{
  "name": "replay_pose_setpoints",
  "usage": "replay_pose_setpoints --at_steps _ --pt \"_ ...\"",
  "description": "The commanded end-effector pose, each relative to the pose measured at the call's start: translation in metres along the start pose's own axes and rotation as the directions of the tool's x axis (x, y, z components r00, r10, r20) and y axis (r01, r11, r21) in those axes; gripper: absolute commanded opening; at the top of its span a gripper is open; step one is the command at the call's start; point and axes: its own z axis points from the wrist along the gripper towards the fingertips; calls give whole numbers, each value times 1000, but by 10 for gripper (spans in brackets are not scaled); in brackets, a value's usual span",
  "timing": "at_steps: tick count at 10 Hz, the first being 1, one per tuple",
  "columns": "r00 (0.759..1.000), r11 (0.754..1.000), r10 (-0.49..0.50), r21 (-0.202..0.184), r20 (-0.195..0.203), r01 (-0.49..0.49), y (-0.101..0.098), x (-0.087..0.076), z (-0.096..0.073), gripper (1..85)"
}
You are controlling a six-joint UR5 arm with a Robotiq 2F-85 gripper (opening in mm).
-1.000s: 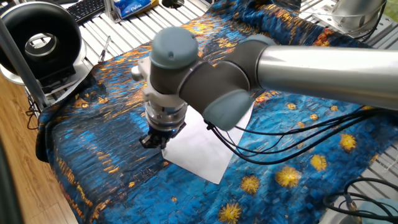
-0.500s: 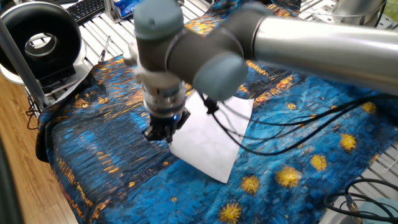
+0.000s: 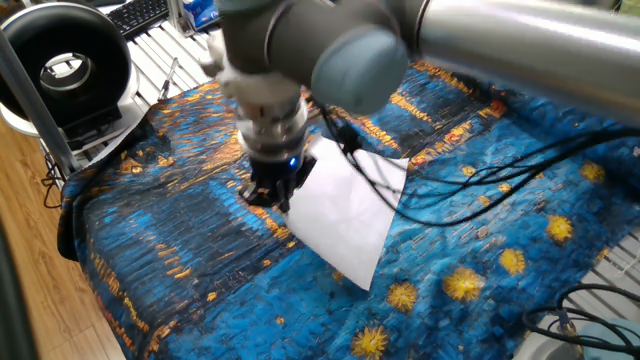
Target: Flip over and spread out the paper that is laid flat on the table
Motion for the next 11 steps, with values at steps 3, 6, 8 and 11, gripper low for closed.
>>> replay_pose_setpoints --at_steps 3,6,8,11 --pt "997 998 -59 0 -45 59 -28 11 -35 10" --pt "996 998 -62 2 -59 62 -26 16 -49 10" --pt "997 999 -49 -12 -58 49 -18 20 -54 10" --pt "997 999 -45 -17 -64 44 -12 29 -71 10"
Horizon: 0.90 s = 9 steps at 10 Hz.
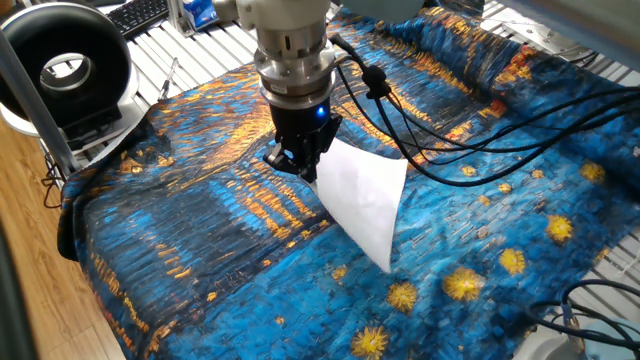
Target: Flip over and spread out the paper that is laid flat on the table
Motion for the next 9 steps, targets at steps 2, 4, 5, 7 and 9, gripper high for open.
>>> replay_pose_setpoints --at_steps 2,4,5,7,9 --pt "1000 1000 9 -25 1 -9 11 12 -18 10" --pt "1000 999 7 -32 13 -7 12 9 -19 10" --pt "999 999 8 -44 49 -6 15 -1 -18 10" --pt "993 998 2 -62 115 6 20 -18 -19 10" --pt "986 997 -19 -66 167 31 22 -32 -21 10"
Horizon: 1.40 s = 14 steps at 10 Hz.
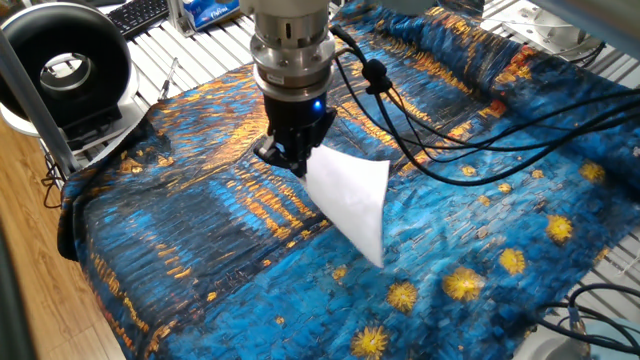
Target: Flip over and spread out the paper that is laid flat on the table
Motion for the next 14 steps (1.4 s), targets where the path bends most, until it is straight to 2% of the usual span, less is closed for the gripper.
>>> replay_pose_setpoints --at_steps 1,3,4,5,7,9,11,12,13,14 --pt "994 999 -35 -25 101 38 7 -25 -3 10" --pt "990 999 -44 9 132 43 -1 -33 -4 10" --pt "988 999 -44 1 149 44 1 -38 -5 10" --pt "987 999 -44 9 154 43 -1 -39 -5 10" --pt "995 999 -23 27 100 21 -7 -25 -3 10" --pt "1000 999 9 35 28 -10 12 -6 -50 10" --pt "1000 1000 23 20 -15 -23 28 1 -85 10" --pt "998 1000 21 -17 -55 -22 38 12 -99 10" --pt "997 998 21 -65 -75 -26 48 21 -106 10" --pt "996 998 23 -64 -81 -28 48 26 -110 10"
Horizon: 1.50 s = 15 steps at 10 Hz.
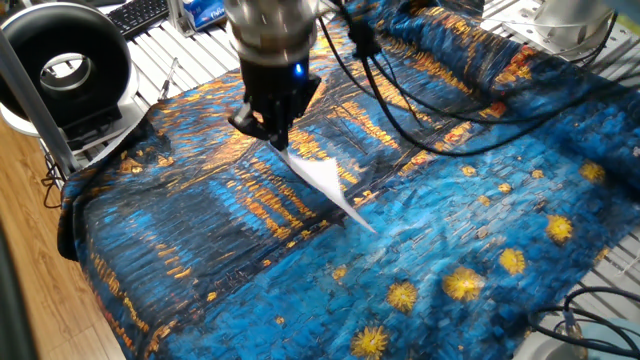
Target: Flip over and spread out the paper that is laid flat on the table
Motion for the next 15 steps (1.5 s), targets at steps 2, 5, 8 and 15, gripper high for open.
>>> replay_pose_setpoints --at_steps 2,5,8,15 --pt "998 999 -2 -38 -61 0 14 28 -39 10" --pt "997 999 -10 -36 -80 7 10 37 -48 10" --pt "992 993 -112 25 -67 113 -26 19 -35 10" --pt "982 982 -189 13 10 189 -26 -8 -28 10"
